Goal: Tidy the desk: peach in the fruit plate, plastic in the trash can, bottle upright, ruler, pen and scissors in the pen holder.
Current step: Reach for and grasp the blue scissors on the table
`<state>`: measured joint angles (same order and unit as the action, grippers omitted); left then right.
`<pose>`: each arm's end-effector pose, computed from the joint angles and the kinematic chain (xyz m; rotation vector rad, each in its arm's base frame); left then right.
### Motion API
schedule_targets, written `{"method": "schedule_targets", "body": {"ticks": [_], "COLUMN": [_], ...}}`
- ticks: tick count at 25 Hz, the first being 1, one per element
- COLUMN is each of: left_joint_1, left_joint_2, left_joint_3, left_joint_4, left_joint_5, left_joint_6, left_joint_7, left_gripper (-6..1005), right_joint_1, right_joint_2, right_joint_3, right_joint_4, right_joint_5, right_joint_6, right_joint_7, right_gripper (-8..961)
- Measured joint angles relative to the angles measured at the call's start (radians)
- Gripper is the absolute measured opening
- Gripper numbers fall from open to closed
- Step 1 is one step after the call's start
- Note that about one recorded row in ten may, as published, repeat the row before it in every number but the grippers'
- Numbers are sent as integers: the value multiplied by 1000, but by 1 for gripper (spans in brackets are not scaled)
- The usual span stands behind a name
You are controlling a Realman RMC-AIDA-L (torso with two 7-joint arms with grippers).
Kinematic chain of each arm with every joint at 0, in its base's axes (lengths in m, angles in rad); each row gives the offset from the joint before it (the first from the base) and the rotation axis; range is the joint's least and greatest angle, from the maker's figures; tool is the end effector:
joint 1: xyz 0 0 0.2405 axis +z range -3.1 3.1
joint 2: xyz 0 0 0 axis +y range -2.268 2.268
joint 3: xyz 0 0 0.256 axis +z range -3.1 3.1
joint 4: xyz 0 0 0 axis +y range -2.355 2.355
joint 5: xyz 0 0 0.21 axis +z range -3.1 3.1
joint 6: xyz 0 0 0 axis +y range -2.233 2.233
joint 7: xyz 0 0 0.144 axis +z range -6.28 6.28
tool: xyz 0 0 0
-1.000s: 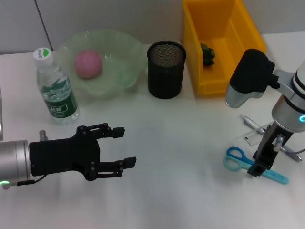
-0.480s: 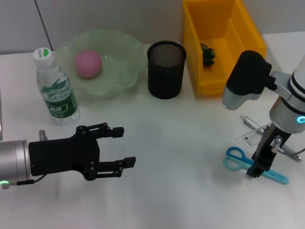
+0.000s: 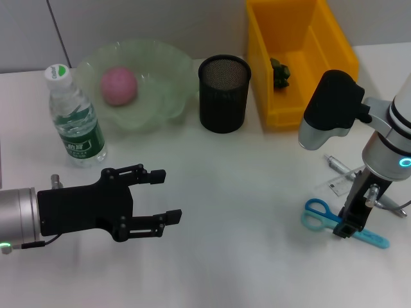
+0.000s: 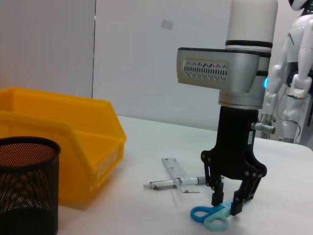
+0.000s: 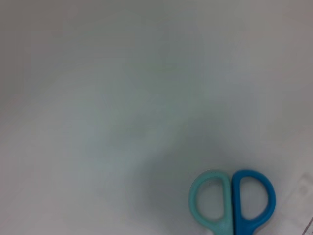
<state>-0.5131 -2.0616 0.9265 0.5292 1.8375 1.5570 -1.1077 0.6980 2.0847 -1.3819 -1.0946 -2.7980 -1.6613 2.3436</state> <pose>-0.2546 0.3074 -0.0340 -2.8718 -0.3099 -0.7385 0.2240 0.3448 -0.0115 -2.6783 0.8027 -1.0012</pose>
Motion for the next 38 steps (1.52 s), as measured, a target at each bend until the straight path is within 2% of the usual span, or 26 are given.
{"method": "schedule_targets", "body": {"ticks": [38], "left_joint_1": [5], "left_joint_2": [1], "left_joint_3": [-2], "left_joint_4": [0], "left_joint_5": [-3], "left_joint_6": [0], "left_joint_7": [3], "left_gripper": [800], "right_joint_1": [0], "right_joint_2": [0], "right_joint_3": [-33], "right_joint_4": [-4], "right_joint_5": [0], "right_joint_6": [10], "right_joint_7": [10], "right_gripper": [326]}}
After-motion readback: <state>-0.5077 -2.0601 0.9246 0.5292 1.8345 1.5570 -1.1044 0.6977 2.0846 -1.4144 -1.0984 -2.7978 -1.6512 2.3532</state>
